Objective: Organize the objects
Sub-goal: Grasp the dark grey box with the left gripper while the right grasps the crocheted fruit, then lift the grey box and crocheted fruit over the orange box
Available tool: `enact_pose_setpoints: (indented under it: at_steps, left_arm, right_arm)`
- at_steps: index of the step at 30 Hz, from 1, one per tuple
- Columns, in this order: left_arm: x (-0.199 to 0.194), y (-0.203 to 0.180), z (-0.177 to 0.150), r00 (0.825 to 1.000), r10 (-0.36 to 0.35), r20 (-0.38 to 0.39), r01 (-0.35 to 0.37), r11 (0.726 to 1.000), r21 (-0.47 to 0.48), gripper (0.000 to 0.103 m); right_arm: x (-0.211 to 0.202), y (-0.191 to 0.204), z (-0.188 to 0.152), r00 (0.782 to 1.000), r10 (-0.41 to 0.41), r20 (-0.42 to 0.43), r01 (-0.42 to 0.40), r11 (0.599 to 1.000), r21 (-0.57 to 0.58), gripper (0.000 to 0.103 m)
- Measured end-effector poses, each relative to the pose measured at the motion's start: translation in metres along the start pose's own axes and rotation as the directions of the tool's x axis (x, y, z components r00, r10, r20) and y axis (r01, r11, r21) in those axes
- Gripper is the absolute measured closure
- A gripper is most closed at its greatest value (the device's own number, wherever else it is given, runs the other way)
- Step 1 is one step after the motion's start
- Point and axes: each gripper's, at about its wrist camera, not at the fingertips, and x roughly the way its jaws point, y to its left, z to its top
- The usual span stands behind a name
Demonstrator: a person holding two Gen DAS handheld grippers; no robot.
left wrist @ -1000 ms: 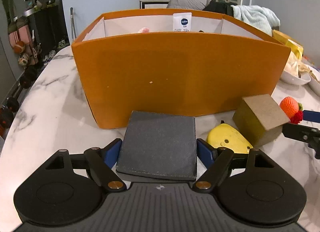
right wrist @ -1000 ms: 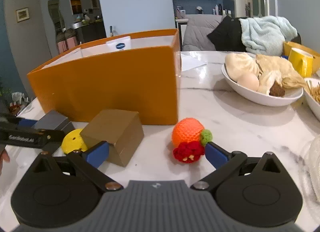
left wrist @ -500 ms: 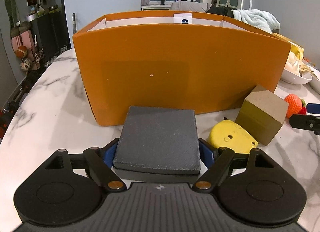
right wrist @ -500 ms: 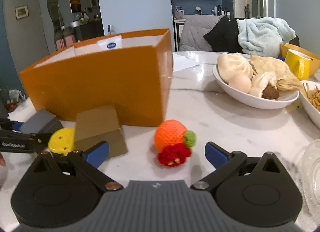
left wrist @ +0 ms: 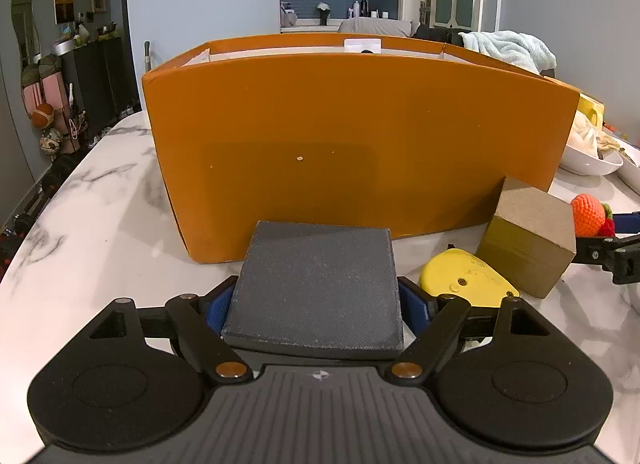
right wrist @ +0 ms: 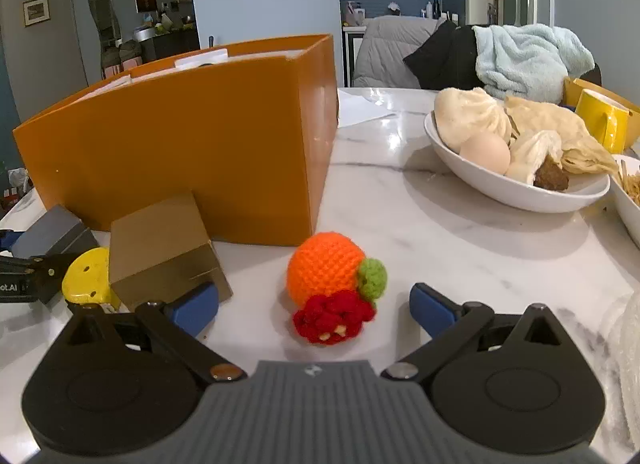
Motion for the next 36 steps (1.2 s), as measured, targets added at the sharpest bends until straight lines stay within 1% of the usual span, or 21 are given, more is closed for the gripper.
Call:
enact_pose_setpoints:
  at_steps: [2, 3, 10, 14, 16, 18, 19, 20, 22, 23, 24, 25, 27, 30, 33, 36]
  left_arm:
    - [0.001, 0.000, 0.000, 1.000, -0.007, -0.003, 0.007, 1.000, 0.005, 0.001]
    - [0.002, -0.001, 0.001, 1.000, -0.012, -0.006, 0.012, 1.000, 0.008, 0.000]
    - [0.001, -0.001, 0.000, 1.000, -0.013, -0.004, 0.013, 1.000, 0.007, 0.001]
    - [0.001, -0.001, -0.001, 1.000, -0.016, -0.004, 0.016, 1.000, 0.005, 0.001]
    - [0.001, -0.001, -0.001, 1.000, -0.016, -0.004, 0.016, 1.000, 0.005, 0.001]
    - [0.000, -0.001, -0.001, 1.000, -0.014, -0.003, 0.014, 1.000, 0.004, 0.002]
    - [0.000, -0.001, -0.001, 1.000, -0.011, -0.002, 0.011, 1.000, 0.002, 0.004]
    - [0.000, 0.000, -0.001, 1.000, -0.006, 0.002, 0.006, 1.000, -0.002, 0.011]
    - [-0.001, 0.001, -0.001, 1.000, -0.010, 0.008, 0.010, 1.000, -0.011, 0.012]
    - [-0.001, 0.001, -0.001, 1.000, -0.011, 0.009, 0.011, 1.000, -0.012, 0.012]
    - [-0.001, 0.000, -0.001, 1.000, -0.007, 0.008, 0.007, 1.000, -0.008, 0.012]
    - [-0.001, -0.001, -0.001, 1.000, 0.000, 0.007, 0.000, 1.000, 0.001, 0.012]
    - [-0.001, -0.002, -0.001, 1.000, 0.005, 0.008, -0.005, 1.000, 0.004, 0.013]
    - [-0.002, -0.001, -0.001, 1.000, 0.001, 0.009, -0.001, 1.000, -0.004, 0.013]
    - [-0.003, 0.003, -0.002, 1.000, -0.009, 0.017, 0.009, 1.000, -0.030, 0.013]
    - [-0.004, 0.007, -0.001, 1.000, -0.016, 0.022, 0.017, 0.998, -0.054, 0.013]
  right_arm:
    - [0.000, 0.000, 0.000, 1.000, 0.000, 0.003, 0.000, 1.000, 0.005, 0.001]
    - [0.000, -0.001, 0.000, 1.000, 0.002, 0.004, -0.002, 1.000, 0.009, 0.001]
    - [-0.001, -0.002, 0.000, 1.000, 0.001, -0.005, -0.001, 1.000, 0.009, 0.001]
    - [0.000, -0.004, 0.001, 1.000, -0.022, -0.004, 0.022, 0.999, 0.031, 0.001]
    - [0.001, -0.003, 0.001, 0.999, -0.053, -0.007, 0.053, 0.998, 0.031, 0.001]
    - [0.001, 0.000, 0.001, 0.998, -0.069, -0.012, 0.069, 0.997, 0.018, 0.001]
    - [0.002, 0.002, 0.001, 0.997, -0.075, -0.014, 0.075, 0.997, 0.011, 0.001]
    - [0.002, 0.002, 0.000, 0.997, -0.080, -0.015, 0.080, 0.997, 0.007, 0.001]
    - [0.001, 0.002, -0.001, 0.996, -0.094, -0.004, 0.094, 0.996, 0.011, 0.009]
    - [-0.002, 0.002, -0.002, 0.994, -0.111, 0.015, 0.110, 0.994, 0.013, 0.025]
    - [-0.004, 0.002, -0.003, 0.992, -0.127, 0.026, 0.127, 0.992, 0.013, 0.046]
    - [-0.005, 0.003, -0.003, 0.989, -0.144, 0.035, 0.144, 0.990, 0.014, 0.056]
    - [-0.006, 0.000, -0.003, 0.989, -0.143, 0.037, 0.142, 0.989, 0.028, 0.055]
    - [-0.009, -0.009, -0.004, 0.993, -0.112, 0.047, 0.108, 0.991, 0.074, 0.055]
    - [-0.013, -0.016, -0.005, 0.994, -0.098, 0.055, 0.091, 0.989, 0.114, 0.055]
    - [-0.015, -0.018, -0.007, 0.994, -0.094, 0.057, 0.086, 0.989, 0.124, 0.055]
